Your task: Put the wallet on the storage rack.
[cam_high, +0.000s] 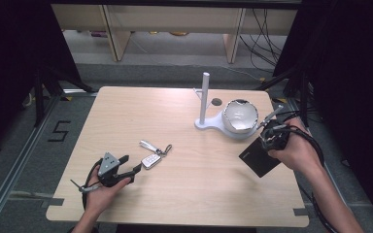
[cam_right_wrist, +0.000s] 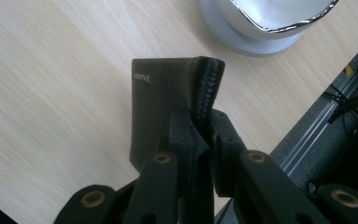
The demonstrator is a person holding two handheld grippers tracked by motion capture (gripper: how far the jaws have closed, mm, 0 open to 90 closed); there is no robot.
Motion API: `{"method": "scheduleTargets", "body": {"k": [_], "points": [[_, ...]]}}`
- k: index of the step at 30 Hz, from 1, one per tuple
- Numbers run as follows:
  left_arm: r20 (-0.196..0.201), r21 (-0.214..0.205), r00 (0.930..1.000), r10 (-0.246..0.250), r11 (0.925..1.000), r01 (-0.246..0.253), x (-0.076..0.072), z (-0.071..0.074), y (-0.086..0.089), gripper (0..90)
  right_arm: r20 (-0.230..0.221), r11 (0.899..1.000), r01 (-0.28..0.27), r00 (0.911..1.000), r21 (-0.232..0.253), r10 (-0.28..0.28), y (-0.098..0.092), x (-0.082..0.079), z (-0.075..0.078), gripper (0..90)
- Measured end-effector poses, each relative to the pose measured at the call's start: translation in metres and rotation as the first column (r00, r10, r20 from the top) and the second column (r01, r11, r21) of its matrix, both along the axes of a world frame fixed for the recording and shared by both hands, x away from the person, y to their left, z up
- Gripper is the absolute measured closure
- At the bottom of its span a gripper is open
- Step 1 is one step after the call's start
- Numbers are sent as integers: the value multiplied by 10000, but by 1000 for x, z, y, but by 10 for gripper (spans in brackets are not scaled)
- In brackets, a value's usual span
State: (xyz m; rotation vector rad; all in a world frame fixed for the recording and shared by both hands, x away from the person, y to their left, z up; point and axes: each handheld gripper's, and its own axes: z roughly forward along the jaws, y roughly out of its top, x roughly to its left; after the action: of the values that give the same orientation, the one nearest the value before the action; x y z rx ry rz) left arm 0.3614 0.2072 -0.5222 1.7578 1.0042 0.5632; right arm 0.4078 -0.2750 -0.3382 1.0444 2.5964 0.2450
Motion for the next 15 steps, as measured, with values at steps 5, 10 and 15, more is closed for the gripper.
{"method": "scheduleTargets", "body": {"k": [5,10,15], "points": [[-40,199,10000,-52,9998,52,0,0,1,357,217,9993,-353,9991,-148,357,0,4,4,823],[-42,193,10000,-47,9998,48,0,0,1,358,362,9988,-422,9984,-260,432,1,6,9,823],[-49,149,10000,28,9999,-27,-1,1,0,358,418,9982,-474,9979,-378,490,1,10,12,823]]}}
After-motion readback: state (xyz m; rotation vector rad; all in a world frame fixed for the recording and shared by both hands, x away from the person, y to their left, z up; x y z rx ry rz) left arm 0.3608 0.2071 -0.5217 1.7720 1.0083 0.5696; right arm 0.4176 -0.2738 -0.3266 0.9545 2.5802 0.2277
